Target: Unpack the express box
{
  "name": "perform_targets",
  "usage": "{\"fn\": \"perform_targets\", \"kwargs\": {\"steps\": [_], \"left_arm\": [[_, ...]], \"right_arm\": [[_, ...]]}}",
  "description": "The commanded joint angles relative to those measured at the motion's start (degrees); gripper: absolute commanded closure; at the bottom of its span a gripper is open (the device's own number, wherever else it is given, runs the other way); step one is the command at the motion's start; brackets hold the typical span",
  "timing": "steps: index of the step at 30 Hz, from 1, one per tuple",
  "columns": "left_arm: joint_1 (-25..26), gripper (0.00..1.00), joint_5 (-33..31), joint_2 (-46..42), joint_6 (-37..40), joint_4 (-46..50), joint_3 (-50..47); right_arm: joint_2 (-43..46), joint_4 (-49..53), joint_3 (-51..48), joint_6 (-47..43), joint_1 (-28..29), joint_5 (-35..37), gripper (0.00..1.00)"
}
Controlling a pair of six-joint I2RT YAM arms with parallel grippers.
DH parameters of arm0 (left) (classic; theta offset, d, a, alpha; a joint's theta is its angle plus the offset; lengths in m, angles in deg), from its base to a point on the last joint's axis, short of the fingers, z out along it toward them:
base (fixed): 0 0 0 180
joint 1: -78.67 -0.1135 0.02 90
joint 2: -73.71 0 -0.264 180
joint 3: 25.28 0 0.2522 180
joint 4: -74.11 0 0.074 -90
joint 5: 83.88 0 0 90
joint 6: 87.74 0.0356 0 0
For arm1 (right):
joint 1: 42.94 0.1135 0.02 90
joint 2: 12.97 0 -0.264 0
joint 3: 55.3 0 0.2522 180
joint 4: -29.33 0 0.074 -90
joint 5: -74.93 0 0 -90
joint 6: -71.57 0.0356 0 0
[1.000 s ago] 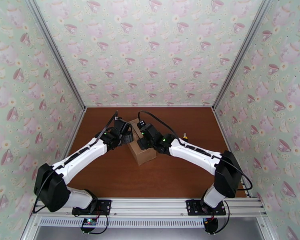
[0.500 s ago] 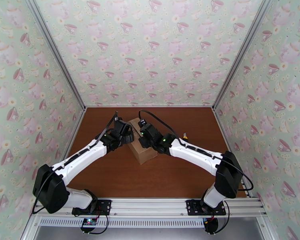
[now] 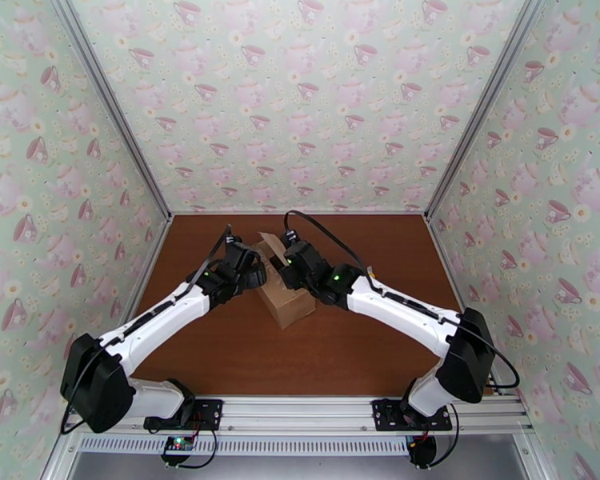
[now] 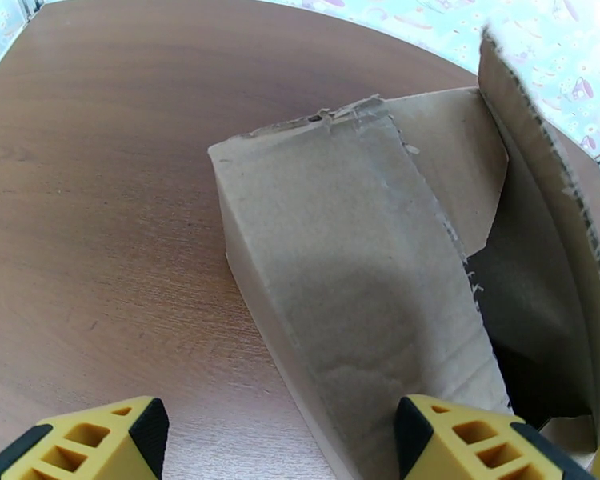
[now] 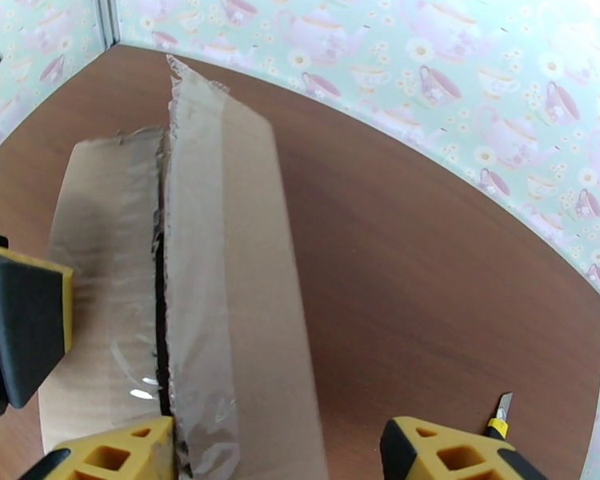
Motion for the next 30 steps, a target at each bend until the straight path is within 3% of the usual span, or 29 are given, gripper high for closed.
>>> {"fn": "perform_targets", "kwargs": {"steps": [1, 20, 30], "left_arm": [[-0.9, 0.21, -0.2, 0.2, 0.2, 7.1, -2.3], [-0.8, 0.21, -0.9, 1.8, 2.9, 9.3, 1.8], [1.4, 0.20, 0.3, 3.5, 5.6, 12.1, 10.3]], "right_arm": [[1.5, 2.8, 1.9, 1.3, -1.6, 1.5, 0.30], [1.4, 1.2, -5.0, 7.0, -14.5, -12.3, 0.32], [4.8, -6.8, -15.9, 13.4, -15.3, -17.9, 0.34]]}}
